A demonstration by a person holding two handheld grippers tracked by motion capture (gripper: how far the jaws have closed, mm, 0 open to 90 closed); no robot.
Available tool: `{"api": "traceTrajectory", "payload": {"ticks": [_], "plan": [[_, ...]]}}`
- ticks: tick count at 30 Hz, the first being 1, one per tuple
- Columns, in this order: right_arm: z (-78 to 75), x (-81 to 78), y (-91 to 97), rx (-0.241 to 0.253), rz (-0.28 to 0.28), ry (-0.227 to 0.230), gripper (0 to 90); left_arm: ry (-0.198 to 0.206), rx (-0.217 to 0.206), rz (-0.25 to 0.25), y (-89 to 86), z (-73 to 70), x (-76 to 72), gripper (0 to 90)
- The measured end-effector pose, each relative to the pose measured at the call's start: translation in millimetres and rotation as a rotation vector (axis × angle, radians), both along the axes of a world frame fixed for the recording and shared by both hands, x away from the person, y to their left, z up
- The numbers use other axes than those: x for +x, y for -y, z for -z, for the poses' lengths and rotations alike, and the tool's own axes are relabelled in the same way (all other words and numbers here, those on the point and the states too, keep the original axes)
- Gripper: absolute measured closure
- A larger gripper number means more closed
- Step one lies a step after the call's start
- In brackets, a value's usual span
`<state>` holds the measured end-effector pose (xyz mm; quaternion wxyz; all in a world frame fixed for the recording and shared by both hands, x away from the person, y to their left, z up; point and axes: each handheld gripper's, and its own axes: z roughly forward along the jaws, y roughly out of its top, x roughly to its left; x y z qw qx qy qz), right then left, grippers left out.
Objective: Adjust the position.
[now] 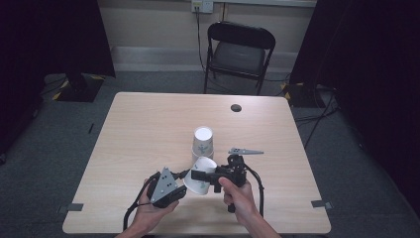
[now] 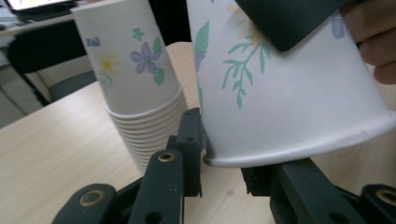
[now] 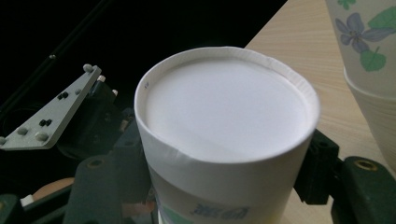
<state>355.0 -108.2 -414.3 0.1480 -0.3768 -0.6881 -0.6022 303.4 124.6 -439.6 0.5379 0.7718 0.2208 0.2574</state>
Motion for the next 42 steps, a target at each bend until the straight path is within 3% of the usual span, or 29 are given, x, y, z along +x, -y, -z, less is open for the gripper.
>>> {"api": "traceTrajectory", "payload": {"ticks": [8,14,18,33,42], "plan": [[3.5,2.2,-1.3,0.023,-0.014,-0.049,31.0,-0.083,-0.029,-0.018,-4.9,-5.9,0.6,79.9],[3.6,1.6,-4.2,0.017,-0.028,-0.038,26.3,-0.110,-0.041,-0.003,-9.0,-8.3,1.1,85.0],[2.5,1.6,-4.1,-0.022,-0.029,-0.018,17.4,-0.113,-0.040,0.007,-11.4,-8.7,2.9,84.9],[-1.7,0.7,3.1,-0.065,-0.041,0.063,14.4,-0.183,-0.092,0.012,-24.1,-6.7,10.9,85.0],[-3.6,-0.5,9.9,-0.141,-0.031,0.141,18.4,-0.197,-0.086,-0.001,-26.7,-5.5,13.2,85.1]]}}
